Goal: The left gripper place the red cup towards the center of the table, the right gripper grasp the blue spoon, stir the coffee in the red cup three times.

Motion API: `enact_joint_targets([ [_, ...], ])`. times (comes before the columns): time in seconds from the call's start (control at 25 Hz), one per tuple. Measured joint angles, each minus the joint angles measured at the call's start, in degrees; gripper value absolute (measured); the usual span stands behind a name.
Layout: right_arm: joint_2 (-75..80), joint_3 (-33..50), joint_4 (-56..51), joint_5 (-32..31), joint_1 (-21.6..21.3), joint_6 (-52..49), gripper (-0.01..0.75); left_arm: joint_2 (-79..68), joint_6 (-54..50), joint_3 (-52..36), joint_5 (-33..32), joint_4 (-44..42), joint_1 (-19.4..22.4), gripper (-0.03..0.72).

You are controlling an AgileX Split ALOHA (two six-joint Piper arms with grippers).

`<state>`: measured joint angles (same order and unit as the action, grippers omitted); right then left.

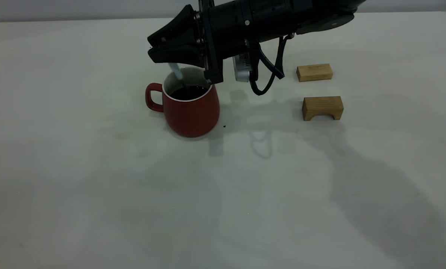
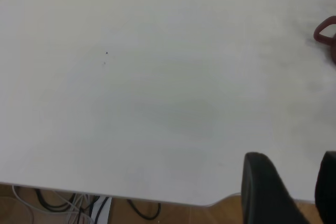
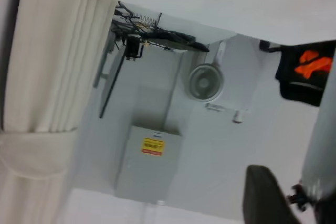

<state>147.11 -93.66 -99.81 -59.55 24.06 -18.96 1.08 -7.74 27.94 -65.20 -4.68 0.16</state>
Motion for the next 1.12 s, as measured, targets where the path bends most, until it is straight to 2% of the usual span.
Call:
enact_joint_targets([
  [0.12,-0.3,0.0,1.7,-0.6,0.0,2.9,0.402,0.0,0.0,0.0,0.0,0.0,0.0,0.318],
  [0.2,-1.5,0.0,4.9,-0.4,-0.1,3.3,0.437,0.0,0.0,0.0,0.0,0.0,0.0,0.318],
  [0.4,-9.1,0.0,21.1,4.1,-0.9,3.4,0.456,0.0,0.0,0.0,0.0,0.0,0.0,0.318],
  [0.56,-19.3,0.0,41.7,5.2,-1.6,3.5,0.456,0.0,0.0,0.0,0.0,0.0,0.0,0.318],
  [0.64,-24.5,0.0,52.2,3.0,-1.6,3.6,0.456,0.0,0.0,0.0,0.0,0.0,0.0,0.318],
  [0.88,-40.3,0.0,71.0,-8.9,-1.8,5.8,0.456,0.0,0.0,0.0,0.0,0.0,0.0,0.318],
  [1.12,-54.1,0.7,85.6,-10.5,-2.1,8.8,0.456,0.0,0.0,0.0,0.0,0.0,0.0,0.318],
])
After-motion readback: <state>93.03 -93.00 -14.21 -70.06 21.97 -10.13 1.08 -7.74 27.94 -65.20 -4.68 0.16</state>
